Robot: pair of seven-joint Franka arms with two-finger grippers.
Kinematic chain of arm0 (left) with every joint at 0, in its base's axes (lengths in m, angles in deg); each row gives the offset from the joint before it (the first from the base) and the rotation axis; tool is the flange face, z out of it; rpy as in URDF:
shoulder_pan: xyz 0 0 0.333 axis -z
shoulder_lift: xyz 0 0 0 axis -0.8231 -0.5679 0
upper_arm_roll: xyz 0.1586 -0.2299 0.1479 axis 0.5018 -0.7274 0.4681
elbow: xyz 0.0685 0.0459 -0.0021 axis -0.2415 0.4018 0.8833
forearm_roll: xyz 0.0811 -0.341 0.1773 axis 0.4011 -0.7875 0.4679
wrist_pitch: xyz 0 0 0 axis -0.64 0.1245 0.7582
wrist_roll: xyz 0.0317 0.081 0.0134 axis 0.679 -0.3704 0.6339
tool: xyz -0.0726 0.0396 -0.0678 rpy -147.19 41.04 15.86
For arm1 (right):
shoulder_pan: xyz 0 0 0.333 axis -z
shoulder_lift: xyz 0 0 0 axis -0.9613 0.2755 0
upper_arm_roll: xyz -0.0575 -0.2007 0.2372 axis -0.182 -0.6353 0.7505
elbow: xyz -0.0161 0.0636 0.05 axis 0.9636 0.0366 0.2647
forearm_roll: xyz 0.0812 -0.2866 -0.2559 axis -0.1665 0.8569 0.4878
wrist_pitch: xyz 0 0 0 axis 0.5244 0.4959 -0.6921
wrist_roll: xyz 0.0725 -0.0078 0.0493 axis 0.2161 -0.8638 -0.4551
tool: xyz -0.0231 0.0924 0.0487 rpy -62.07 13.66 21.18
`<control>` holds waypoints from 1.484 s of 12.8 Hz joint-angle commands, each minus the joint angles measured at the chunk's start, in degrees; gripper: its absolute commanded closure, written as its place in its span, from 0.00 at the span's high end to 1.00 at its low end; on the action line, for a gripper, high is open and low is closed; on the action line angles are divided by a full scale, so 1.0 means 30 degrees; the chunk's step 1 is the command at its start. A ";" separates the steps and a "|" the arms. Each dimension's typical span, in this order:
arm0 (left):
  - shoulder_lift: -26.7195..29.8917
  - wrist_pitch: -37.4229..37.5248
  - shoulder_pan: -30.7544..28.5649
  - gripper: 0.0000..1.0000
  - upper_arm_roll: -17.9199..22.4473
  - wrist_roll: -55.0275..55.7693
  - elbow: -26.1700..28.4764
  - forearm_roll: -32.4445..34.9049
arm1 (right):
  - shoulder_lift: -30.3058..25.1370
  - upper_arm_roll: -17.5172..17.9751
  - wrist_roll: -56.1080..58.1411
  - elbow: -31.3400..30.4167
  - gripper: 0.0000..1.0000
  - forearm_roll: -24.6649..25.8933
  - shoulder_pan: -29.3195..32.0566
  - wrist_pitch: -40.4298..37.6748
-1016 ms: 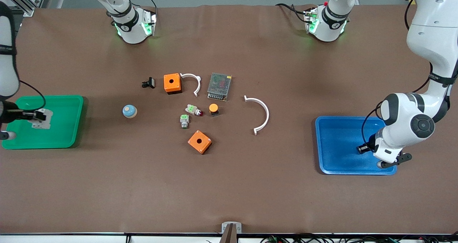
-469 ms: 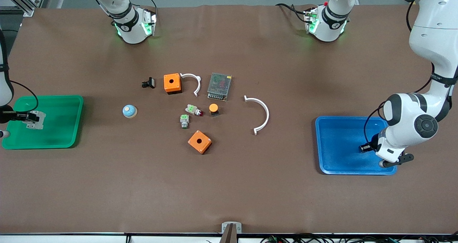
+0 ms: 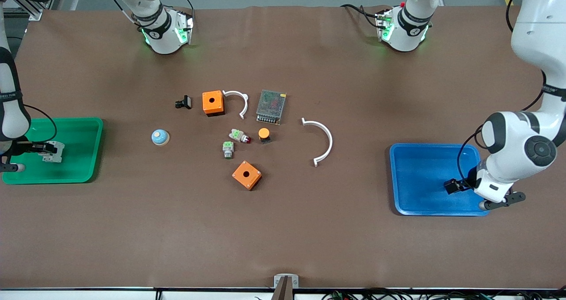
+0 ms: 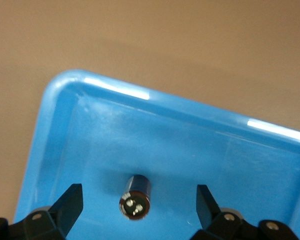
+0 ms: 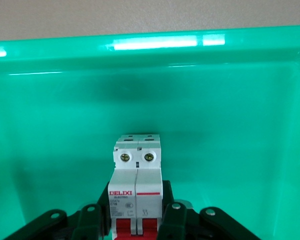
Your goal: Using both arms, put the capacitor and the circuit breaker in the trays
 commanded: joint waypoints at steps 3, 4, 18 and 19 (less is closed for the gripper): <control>0.3635 0.5229 -0.0097 1.00 -0.1746 -0.0199 -0.1210 0.0092 | -0.0043 0.0445 0.0334 -0.0173 0.73 0.0167 0.0430 0.0306; 0.4280 0.6401 -0.0097 1.00 -0.2069 -0.0257 -0.1563 0.0033 | -0.0102 0.0474 0.0305 -0.0173 1.00 0.0138 0.0430 0.0132; 1.0729 1.5871 0.5489 1.00 0.2106 -0.2952 -0.3560 -0.4796 | -0.9648 0.0592 -0.6985 -0.1867 0.99 -0.1089 -0.6712 -0.8366; 1.0906 1.6137 0.5846 1.00 0.2523 -0.2982 -0.3559 -0.5033 | -1.0117 0.0592 -0.7541 -0.2307 0.99 -0.1441 -0.7182 -0.8366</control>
